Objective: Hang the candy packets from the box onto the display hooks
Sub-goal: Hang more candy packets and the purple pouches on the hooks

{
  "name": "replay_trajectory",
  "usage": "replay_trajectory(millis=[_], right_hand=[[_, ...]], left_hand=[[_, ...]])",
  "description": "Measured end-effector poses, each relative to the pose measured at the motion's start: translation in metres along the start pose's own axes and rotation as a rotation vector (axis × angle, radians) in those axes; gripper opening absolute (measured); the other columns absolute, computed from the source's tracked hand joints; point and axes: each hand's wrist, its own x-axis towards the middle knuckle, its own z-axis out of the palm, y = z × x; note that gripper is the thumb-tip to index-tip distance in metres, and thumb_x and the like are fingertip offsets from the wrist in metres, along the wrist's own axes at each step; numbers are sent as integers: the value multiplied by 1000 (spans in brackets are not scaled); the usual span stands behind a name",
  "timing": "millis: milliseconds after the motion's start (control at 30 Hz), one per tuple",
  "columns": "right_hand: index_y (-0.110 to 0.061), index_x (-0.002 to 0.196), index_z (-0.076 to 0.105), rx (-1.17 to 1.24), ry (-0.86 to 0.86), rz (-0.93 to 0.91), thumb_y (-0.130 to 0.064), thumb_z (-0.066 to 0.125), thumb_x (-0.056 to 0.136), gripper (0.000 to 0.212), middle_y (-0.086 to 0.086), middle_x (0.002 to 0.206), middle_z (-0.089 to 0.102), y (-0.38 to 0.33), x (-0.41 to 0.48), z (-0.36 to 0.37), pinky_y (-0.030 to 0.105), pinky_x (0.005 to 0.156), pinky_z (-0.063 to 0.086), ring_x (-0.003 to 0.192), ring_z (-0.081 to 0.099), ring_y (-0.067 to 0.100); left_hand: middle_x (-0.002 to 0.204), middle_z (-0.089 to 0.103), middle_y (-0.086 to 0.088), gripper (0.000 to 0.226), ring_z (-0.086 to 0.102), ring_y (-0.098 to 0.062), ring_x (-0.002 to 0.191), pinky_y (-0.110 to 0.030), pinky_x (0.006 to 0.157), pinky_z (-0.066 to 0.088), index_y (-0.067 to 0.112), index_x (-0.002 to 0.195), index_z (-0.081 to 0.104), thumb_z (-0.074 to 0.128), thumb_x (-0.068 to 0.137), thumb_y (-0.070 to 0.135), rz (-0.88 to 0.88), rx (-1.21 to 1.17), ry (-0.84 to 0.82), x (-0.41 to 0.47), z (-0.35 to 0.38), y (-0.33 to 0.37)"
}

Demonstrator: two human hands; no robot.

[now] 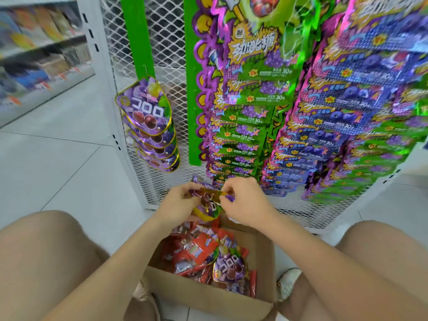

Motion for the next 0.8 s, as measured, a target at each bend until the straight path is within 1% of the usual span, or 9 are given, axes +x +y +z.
replay_trajectory(millis=[133,233,300,367,433,500,600,700,800], right_hand=[[-24,93,65,-72,35,-70,-29,63,95,6,-7,88,66,-22,-21,24,38,71,53,85,63,18],[-28,106,73,-51,16,-118,-44,63,96,21,-9,101,68,-23,-26,33,32,72,50,94,65,17],[-28,97,77,27,-53,-117,-63,58,93,40,-9,91,71,-18,-23,36,33,76,53,87,65,12],[-24,89,75,76,-24,-81,-67,54,95,48,-6,86,68,-4,-15,41,38,87,52,89,61,11],[-26,117,70,123,-14,38,-60,63,95,41,-3,116,63,14,-7,47,38,105,46,114,56,14],[-23,144,53,196,-128,151,-55,74,90,66,0,137,55,29,-3,52,37,110,44,129,53,18],[-18,144,50,225,-247,200,-51,81,87,73,-2,129,60,42,0,59,31,95,45,120,57,17],[-16,135,58,200,-332,238,-45,79,90,57,-5,117,60,59,-2,72,28,85,38,114,57,18],[-14,129,62,35,-438,247,-40,71,94,44,7,117,65,76,-6,89,31,81,33,115,59,30]], left_hand=[[90,75,-13,14,76,-26,78,-48,81,67,16,113,75,70,103,25,-91,-341,-47,-11,7,9],[69,72,5,10,70,-16,67,-36,69,67,18,103,77,73,99,10,-5,-243,9,-6,10,-1],[74,74,4,22,68,-14,66,-25,57,58,16,110,78,70,98,-1,45,-147,82,1,9,-9],[88,78,-3,29,69,-12,74,-22,63,57,18,112,77,69,97,-5,130,-67,82,5,5,-15],[101,75,-15,38,67,-18,84,-36,76,57,26,119,73,69,98,-5,200,-24,50,10,1,-21],[107,67,-25,54,63,-31,84,-48,75,54,35,134,61,68,98,-5,229,-15,8,12,2,-27],[113,65,-13,69,67,-25,94,-46,82,56,39,147,47,69,98,-4,211,0,-6,20,8,-47],[123,74,-7,56,72,-23,113,-44,97,60,34,142,54,77,97,9,81,-58,-49,28,16,-78],[114,76,-13,44,75,-25,101,-39,85,63,29,133,57,79,96,20,-102,-90,-37,36,29,-114]])
